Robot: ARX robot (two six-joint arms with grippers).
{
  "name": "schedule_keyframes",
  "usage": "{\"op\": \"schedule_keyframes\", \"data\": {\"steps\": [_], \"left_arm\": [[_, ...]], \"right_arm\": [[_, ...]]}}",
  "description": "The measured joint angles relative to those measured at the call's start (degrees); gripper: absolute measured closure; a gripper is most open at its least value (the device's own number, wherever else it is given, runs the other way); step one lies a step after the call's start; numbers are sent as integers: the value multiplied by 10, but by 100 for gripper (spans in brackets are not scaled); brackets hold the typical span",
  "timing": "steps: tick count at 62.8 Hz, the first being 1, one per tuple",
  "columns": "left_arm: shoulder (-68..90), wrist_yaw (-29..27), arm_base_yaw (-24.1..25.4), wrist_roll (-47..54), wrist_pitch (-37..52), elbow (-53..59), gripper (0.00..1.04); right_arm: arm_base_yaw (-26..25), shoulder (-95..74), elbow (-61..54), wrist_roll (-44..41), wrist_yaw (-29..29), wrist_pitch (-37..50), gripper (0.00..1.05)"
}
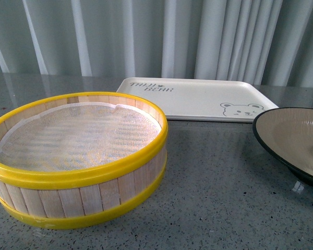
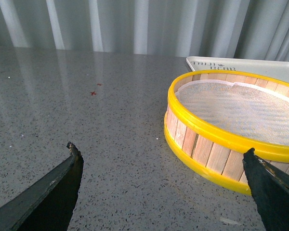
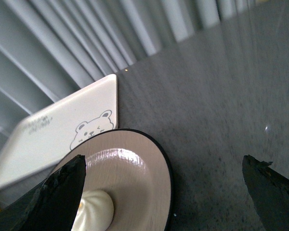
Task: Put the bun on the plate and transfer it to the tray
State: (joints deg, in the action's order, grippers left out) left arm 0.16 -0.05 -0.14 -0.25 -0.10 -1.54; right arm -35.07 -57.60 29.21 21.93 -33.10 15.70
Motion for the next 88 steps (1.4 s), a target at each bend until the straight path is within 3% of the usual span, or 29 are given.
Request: {"op": "schedule_keyframes", "data": {"steps": [6, 12, 50, 62, 67, 82, 88], "left_arm": [[0, 0, 0, 0, 0, 0, 7], [0, 0, 0, 0, 0, 0, 7], [0, 0, 0, 0, 0, 0, 7], [0, 0, 0, 0, 0, 0, 7], [0, 0, 0, 0, 0, 0, 7], [0, 0, 0, 0, 0, 0, 7], [0, 0, 0, 0, 0, 0, 7]], "right_arm": [[-41, -87, 24, 117, -40, -5, 9], [-44, -136, 33, 183, -50, -20, 9], [107, -200, 35, 334, -30, -12, 9], [122, -207, 33, 340, -24, -20, 37], [123, -207, 33, 340, -25, -21, 57], [123, -208, 33, 338, -27, -22, 97], [123, -207, 32, 339, -28, -21, 102]]}}
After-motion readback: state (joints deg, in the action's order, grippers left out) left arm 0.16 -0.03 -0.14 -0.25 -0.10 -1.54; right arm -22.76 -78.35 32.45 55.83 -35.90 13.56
